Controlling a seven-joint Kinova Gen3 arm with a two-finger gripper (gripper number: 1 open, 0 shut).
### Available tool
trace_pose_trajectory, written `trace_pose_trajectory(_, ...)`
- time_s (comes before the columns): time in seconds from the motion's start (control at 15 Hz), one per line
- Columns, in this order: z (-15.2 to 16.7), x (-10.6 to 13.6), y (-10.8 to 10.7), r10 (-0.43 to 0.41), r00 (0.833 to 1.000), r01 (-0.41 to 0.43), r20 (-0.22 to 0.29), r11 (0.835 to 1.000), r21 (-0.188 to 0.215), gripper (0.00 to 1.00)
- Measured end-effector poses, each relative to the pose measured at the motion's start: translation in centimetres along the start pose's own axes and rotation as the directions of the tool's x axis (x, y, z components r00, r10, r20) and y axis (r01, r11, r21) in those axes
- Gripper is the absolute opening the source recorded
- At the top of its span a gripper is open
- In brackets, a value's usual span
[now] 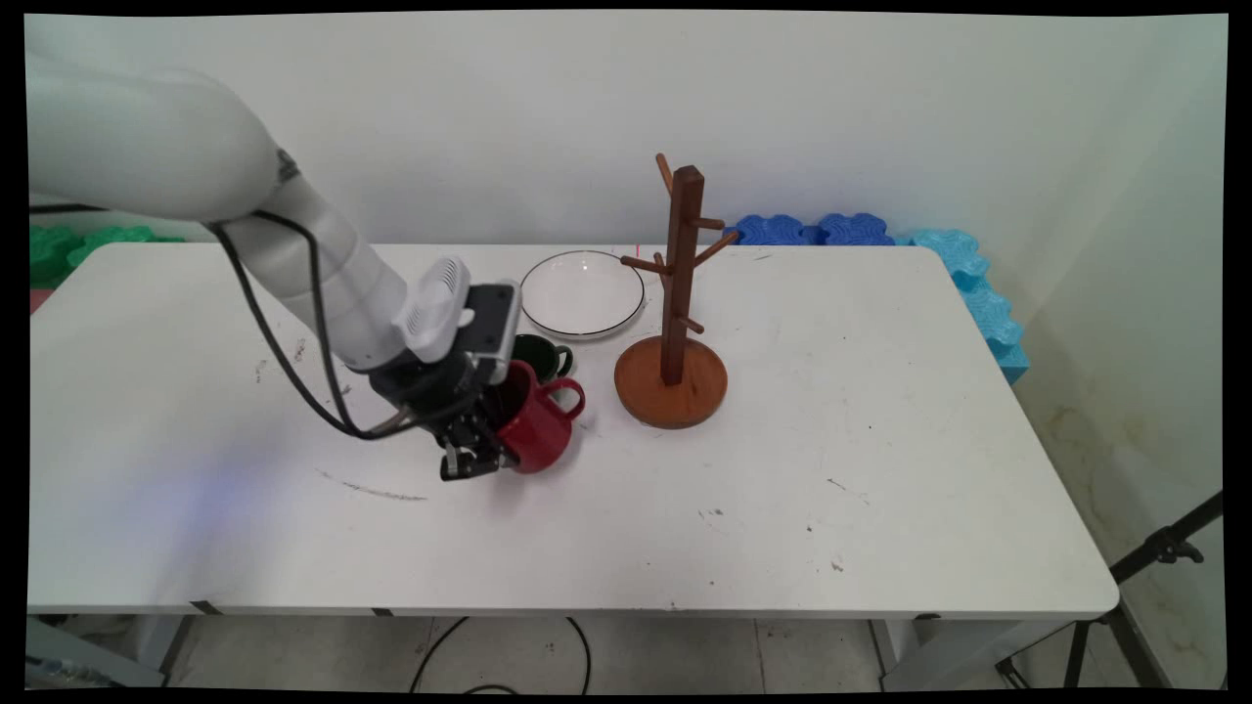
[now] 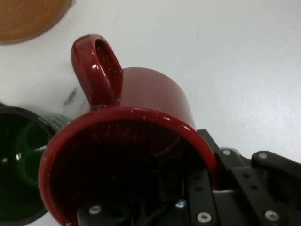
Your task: Place the picked object on the table
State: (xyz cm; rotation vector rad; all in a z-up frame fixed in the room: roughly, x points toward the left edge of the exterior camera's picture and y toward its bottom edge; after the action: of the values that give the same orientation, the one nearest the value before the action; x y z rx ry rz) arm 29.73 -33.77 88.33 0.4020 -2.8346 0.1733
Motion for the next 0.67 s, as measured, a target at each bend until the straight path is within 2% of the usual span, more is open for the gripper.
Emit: trace_pose_trajectory(0.67,3.5,1.4,0.4,0.0,0.998,0.0,0.066,1.0,0.0,0.0)
